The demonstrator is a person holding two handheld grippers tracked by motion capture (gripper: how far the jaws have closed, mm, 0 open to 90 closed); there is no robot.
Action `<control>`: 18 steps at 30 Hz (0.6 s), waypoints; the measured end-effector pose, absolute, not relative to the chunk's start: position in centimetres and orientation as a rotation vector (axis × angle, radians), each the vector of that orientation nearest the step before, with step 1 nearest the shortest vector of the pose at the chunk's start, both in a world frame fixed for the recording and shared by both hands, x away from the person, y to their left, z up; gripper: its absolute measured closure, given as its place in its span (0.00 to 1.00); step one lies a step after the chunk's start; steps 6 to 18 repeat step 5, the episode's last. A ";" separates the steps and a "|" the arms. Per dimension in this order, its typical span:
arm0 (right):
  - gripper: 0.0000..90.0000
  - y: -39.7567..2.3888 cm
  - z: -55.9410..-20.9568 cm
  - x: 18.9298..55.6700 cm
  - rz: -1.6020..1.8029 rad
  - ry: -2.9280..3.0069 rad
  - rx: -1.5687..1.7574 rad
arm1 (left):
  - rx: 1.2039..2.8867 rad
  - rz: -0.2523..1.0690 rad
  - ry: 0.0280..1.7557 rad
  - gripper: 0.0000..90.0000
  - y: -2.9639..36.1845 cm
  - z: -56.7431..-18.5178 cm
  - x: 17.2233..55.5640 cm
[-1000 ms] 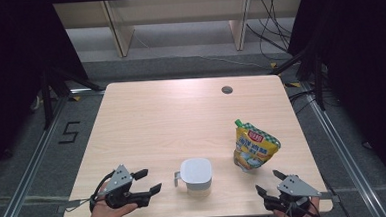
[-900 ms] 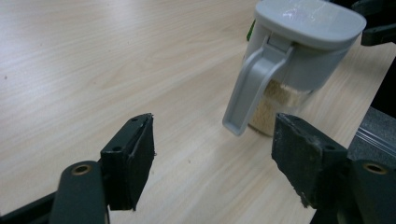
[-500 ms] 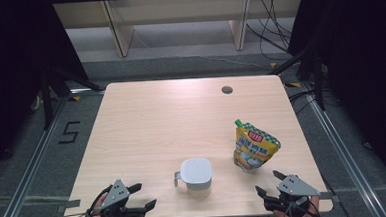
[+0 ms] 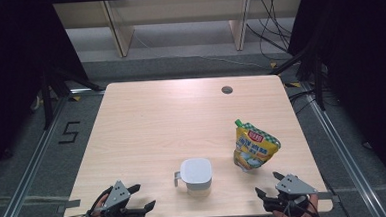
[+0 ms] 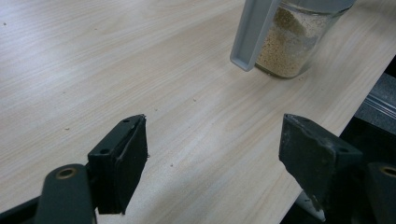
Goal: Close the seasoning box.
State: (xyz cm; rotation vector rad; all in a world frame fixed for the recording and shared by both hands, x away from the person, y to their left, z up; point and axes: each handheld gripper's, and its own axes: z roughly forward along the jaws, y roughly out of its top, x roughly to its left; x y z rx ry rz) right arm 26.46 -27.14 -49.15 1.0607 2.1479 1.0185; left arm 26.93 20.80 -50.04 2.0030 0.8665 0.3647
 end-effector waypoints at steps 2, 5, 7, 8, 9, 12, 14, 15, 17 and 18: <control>0.25 -27.1 -49.2 26.4 1.021 2.172 1.078 | 2.005 0.366 0.874 0.26 20.8 -50.1 27.0; 0.25 -27.2 -49.3 26.6 1.015 2.175 1.070 | 1.991 0.354 0.899 0.26 20.7 -50.2 27.0; 0.25 -27.2 -49.3 26.6 1.015 2.175 1.070 | 1.991 0.354 0.899 0.26 20.7 -50.2 27.0; 0.25 -27.2 -49.3 26.6 1.015 2.175 1.070 | 1.991 0.354 0.899 0.26 20.7 -50.2 27.0; 0.25 -27.2 -49.3 26.6 1.015 2.175 1.070 | 1.991 0.354 0.899 0.26 20.7 -50.2 27.0; 0.25 -27.2 -49.3 26.6 1.015 2.175 1.070 | 1.991 0.354 0.899 0.26 20.7 -50.2 27.0; 0.25 -27.2 -49.3 26.6 1.015 2.175 1.070 | 1.991 0.354 0.899 0.26 20.7 -50.2 27.0; 0.25 -27.2 -49.3 26.6 1.015 2.175 1.070 | 1.991 0.354 0.899 0.26 20.7 -50.2 27.0; 0.25 -27.2 -49.3 26.6 1.015 2.175 1.070 | 1.991 0.354 0.899 0.26 20.7 -50.2 27.0; 0.25 -27.2 -49.3 26.6 1.015 2.175 1.070 | 1.991 0.354 0.899 0.26 20.7 -50.2 27.0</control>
